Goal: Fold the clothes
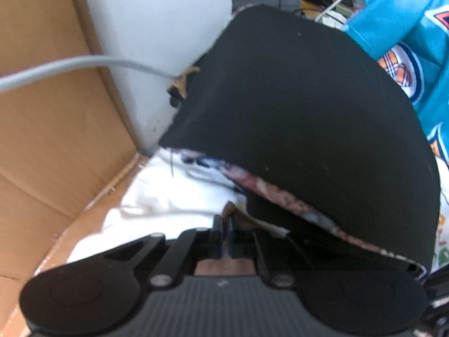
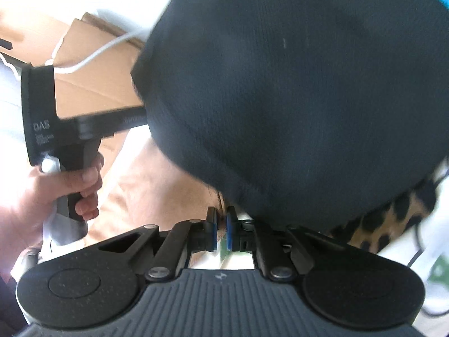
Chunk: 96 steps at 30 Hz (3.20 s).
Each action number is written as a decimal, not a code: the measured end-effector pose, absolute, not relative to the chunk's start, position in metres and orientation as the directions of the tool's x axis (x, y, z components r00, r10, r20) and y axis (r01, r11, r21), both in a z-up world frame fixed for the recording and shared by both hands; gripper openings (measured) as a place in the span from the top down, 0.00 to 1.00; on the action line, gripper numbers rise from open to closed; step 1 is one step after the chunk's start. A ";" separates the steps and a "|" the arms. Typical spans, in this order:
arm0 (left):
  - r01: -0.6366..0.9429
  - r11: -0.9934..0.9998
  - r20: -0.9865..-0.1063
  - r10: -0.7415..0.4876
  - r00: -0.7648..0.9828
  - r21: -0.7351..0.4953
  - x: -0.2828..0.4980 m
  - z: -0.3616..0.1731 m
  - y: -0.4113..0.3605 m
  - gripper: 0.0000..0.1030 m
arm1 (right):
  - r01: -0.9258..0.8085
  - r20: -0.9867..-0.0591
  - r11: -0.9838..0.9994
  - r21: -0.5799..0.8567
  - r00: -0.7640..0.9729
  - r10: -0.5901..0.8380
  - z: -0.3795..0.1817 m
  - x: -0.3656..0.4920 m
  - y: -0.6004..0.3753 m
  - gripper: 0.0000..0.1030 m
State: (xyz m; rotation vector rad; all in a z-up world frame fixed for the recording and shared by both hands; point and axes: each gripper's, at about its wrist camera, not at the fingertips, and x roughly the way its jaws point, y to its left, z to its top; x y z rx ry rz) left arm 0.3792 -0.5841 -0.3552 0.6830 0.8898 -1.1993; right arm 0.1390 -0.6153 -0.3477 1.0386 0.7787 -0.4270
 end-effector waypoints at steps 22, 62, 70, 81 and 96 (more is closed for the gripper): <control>0.934 0.355 -0.824 -0.542 0.163 -0.049 0.401 -0.331 -0.521 0.90 | 0.523 -0.731 0.730 0.439 0.681 -0.048 -0.312 0.164 -0.559 0.84; 0.510 0.843 -0.707 -0.466 0.532 -0.172 0.328 -0.250 -0.279 0.25 | 0.307 -0.636 0.896 0.320 0.771 -0.037 -0.290 0.161 -0.551 0.52; 0.328 0.939 -0.744 -0.291 0.601 -0.101 0.298 -0.253 -0.139 0.25 | 0.181 -0.648 0.944 0.275 0.761 0.042 -0.281 0.160 -0.535 0.50; 0.121 0.993 -0.706 -0.076 0.704 0.014 0.243 -0.245 -0.016 0.30 | 0.163 -0.628 0.949 0.271 0.777 0.045 -0.278 0.157 -0.507 0.50; 0.071 0.987 -0.820 0.082 0.566 0.147 0.214 -0.306 0.040 0.91 | 0.201 -0.668 0.954 0.222 0.744 -0.001 -0.306 0.155 -0.495 0.50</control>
